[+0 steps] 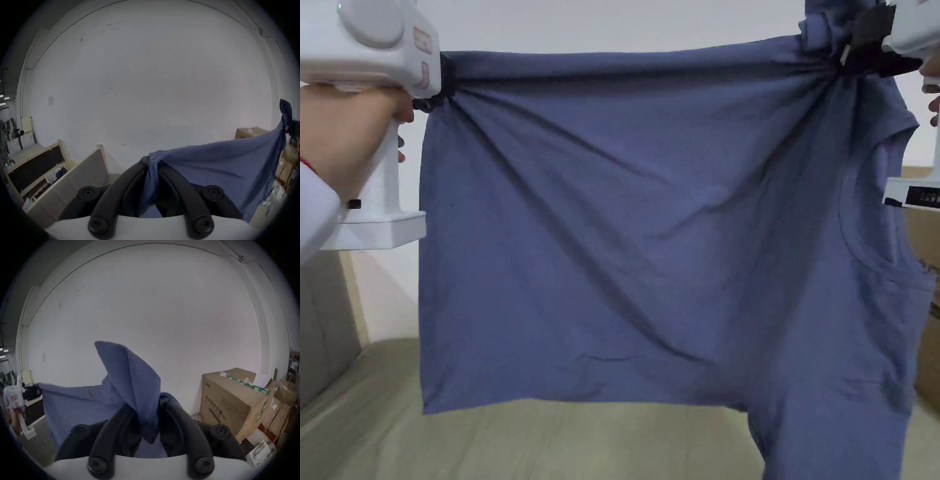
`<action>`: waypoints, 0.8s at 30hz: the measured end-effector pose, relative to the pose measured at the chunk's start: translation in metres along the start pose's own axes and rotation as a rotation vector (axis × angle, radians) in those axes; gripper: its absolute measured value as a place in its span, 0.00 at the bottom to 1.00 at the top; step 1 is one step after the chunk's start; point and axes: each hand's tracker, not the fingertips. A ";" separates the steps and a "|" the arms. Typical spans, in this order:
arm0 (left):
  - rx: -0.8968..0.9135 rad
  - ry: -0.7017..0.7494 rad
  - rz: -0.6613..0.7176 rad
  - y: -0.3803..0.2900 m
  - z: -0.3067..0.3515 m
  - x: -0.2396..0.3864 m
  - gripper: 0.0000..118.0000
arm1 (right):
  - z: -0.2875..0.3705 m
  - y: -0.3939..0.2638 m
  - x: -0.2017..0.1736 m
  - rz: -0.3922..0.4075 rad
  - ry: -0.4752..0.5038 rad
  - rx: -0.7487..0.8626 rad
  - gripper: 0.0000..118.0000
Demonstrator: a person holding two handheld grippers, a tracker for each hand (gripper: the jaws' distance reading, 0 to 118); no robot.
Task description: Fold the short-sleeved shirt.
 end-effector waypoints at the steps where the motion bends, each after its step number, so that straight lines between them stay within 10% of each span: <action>1: -0.017 -0.004 -0.047 -0.019 -0.007 0.004 0.02 | -0.009 -0.015 0.003 0.015 -0.012 -0.025 0.16; 13: -0.392 -0.154 -0.024 -0.292 -0.081 0.013 0.02 | -0.043 -0.300 0.050 0.099 0.037 -0.388 0.16; 24: -0.677 -0.266 -0.155 -0.462 0.056 -0.015 0.02 | 0.118 -0.522 0.066 0.115 0.169 -0.817 0.16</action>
